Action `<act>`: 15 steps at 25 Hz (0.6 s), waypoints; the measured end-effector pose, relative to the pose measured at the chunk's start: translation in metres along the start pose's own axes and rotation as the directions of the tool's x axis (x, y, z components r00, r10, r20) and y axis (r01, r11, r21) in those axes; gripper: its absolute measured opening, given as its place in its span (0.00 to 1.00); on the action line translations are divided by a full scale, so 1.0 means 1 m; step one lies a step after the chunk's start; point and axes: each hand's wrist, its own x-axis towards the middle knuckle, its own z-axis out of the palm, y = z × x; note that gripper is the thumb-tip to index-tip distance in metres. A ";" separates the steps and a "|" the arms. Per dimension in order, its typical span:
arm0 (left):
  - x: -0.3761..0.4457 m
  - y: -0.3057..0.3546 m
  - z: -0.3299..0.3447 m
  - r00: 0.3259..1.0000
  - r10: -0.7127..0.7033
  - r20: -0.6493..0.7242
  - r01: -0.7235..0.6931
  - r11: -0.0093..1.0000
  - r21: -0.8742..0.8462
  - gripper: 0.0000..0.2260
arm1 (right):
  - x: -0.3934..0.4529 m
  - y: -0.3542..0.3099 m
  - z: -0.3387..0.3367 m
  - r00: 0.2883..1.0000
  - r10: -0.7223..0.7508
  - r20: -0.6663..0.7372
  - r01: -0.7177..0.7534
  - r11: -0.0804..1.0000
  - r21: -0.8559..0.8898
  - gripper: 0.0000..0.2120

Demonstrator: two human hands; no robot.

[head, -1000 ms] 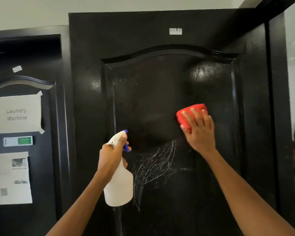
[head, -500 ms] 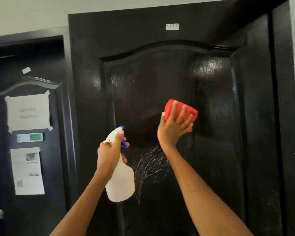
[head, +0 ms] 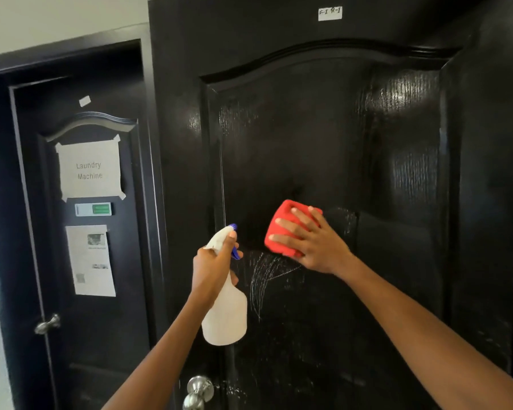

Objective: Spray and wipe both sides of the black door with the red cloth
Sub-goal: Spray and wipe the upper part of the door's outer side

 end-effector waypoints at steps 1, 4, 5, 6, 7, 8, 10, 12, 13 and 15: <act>-0.002 0.001 0.010 1.000 -0.006 0.016 0.006 1.000 0.004 0.23 | -0.010 0.018 -0.007 0.994 0.099 -0.045 -0.100 0.995 -0.015 0.27; -0.005 0.004 0.036 0.997 -0.024 0.070 0.026 0.999 -0.021 0.21 | -0.046 0.061 -0.031 0.884 0.446 -0.140 -0.454 0.890 -0.030 0.30; -0.006 0.004 0.044 0.997 -0.024 0.080 0.027 0.999 -0.036 0.21 | -0.061 0.069 -0.037 0.817 0.556 -0.152 -0.564 0.825 -0.017 0.31; -0.007 0.005 0.053 0.996 -0.023 0.090 0.027 0.999 -0.043 0.20 | -0.077 0.074 -0.041 0.742 0.652 -0.156 -0.659 0.752 0.007 0.31; -0.010 0.005 0.062 0.995 -0.028 0.098 0.033 0.998 -0.046 0.20 | -0.093 0.074 -0.042 0.665 0.730 -0.157 -0.736 0.676 0.028 0.31; -0.012 0.004 0.071 0.994 -0.036 0.106 0.041 0.998 -0.044 0.20 | -0.107 0.070 -0.041 0.595 0.788 -0.157 -0.794 0.607 0.040 0.31; -0.019 0.001 0.091 0.992 -0.056 0.116 0.059 0.998 -0.026 0.21 | -0.133 0.059 -0.037 0.526 0.839 -0.139 -0.844 0.535 0.038 0.31; -0.027 -0.003 0.110 0.989 -0.077 0.123 0.079 0.997 -0.012 0.23 | -0.156 0.051 -0.035 0.573 0.815 -0.083 -0.817 0.576 0.011 0.33; -0.033 -0.004 0.119 0.988 -0.074 0.134 0.075 0.997 -0.009 0.23 | -0.165 0.050 -0.035 0.615 0.787 -0.057 -0.788 0.615 -0.011 0.34; -0.048 -0.008 0.137 0.984 -0.052 0.170 0.055 0.998 -0.016 0.23 | -0.182 0.047 -0.034 0.673 0.739 -0.022 -0.739 0.672 -0.037 0.35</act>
